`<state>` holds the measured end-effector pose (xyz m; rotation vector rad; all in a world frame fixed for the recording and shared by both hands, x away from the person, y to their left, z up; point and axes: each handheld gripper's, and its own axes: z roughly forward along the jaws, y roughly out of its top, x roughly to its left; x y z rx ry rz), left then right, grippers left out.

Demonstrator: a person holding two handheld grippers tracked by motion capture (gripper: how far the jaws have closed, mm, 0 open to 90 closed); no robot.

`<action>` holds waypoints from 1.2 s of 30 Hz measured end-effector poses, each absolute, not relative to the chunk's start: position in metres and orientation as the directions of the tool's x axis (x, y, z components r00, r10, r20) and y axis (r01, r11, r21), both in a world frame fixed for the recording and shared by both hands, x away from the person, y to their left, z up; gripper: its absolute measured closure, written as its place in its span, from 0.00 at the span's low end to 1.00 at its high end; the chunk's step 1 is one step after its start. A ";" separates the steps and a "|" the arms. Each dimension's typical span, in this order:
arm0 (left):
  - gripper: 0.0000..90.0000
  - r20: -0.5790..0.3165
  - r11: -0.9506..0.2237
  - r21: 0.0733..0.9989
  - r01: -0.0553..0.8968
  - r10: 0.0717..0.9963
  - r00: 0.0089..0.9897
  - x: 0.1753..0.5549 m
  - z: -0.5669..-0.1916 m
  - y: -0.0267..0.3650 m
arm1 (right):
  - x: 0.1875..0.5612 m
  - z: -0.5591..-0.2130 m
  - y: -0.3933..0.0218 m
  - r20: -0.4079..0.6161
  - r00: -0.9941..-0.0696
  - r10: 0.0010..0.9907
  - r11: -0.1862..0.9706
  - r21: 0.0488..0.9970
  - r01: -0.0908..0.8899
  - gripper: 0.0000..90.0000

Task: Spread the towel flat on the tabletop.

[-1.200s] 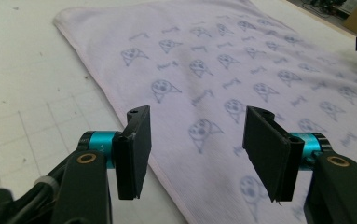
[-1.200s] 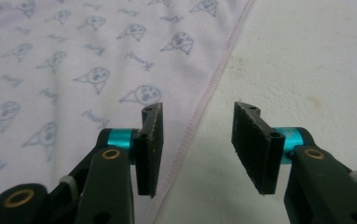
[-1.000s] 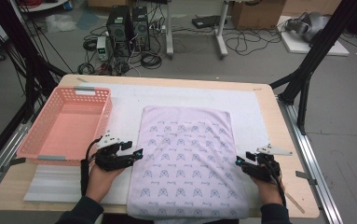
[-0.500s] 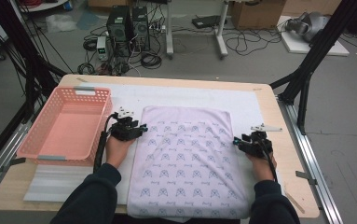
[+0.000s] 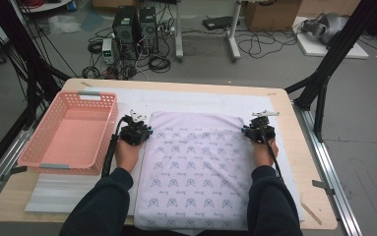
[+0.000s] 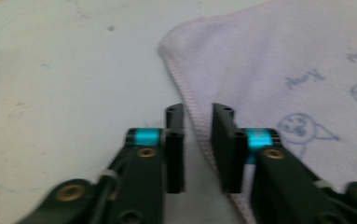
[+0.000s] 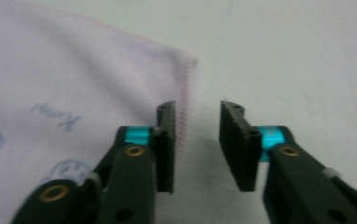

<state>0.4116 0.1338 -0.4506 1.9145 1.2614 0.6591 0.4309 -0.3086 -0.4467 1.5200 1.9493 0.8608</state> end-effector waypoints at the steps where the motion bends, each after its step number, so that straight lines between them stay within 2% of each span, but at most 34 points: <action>1: 0.69 -0.003 -0.226 0.802 0.552 0.924 0.382 0.412 -0.450 0.136 | 0.431 -0.447 -0.312 0.012 -0.219 0.976 0.137 0.747 0.650 0.67; 3: 0.55 -0.061 -0.190 0.812 0.552 0.913 0.404 0.410 -0.448 0.143 | 0.427 -0.443 -0.315 -0.006 -0.227 0.974 0.153 0.757 0.636 0.66; 5: 0.49 -0.111 -0.157 0.834 0.528 0.891 0.439 0.408 -0.444 0.145 | 0.420 -0.436 -0.319 0.001 -0.259 0.966 0.163 0.778 0.607 0.61; 8: 0.41 -0.189 -0.111 0.867 0.485 0.828 0.528 0.402 -0.434 0.147 | 0.407 -0.423 -0.328 0.088 -0.319 0.944 0.129 0.790 0.600 0.49; 10: 0.39 -0.207 -0.102 0.885 0.454 0.787 0.581 0.397 -0.428 0.144 | 0.393 -0.415 -0.332 0.122 -0.373 0.920 0.120 0.816 0.565 0.47; 15: 0.19 -0.224 -0.087 0.908 0.410 0.727 0.650 0.386 -0.421 0.142 | 0.351 -0.411 -0.336 0.118 -0.495 0.861 0.178 0.842 0.510 0.38; 17: 0.19 -0.234 -0.080 0.911 0.403 0.707 0.668 0.382 -0.421 0.144 | 0.339 -0.415 -0.340 0.120 -0.516 0.848 0.181 0.850 0.495 0.32; 21: 0.19 -0.239 -0.072 0.915 0.397 0.697 0.676 0.374 -0.423 0.147 | 0.329 -0.424 -0.347 0.121 -0.529 0.840 0.191 0.847 0.497 0.28; 25: 0.20 -0.233 -0.073 0.912 0.404 0.718 0.656 0.369 -0.424 0.149 | 0.328 -0.422 -0.346 0.070 -0.524 0.849 0.232 0.841 0.489 0.23; 28: 0.20 -0.225 -0.073 0.913 0.401 0.730 0.645 0.368 -0.423 0.151 | 0.330 -0.419 -0.344 0.029 -0.520 0.854 0.260 0.841 0.474 0.21; 36: 0.22 -0.214 -0.076 0.911 0.405 0.753 0.622 0.368 -0.423 0.152 | 0.330 -0.420 -0.342 0.035 -0.514 0.857 0.253 0.841 0.479 0.20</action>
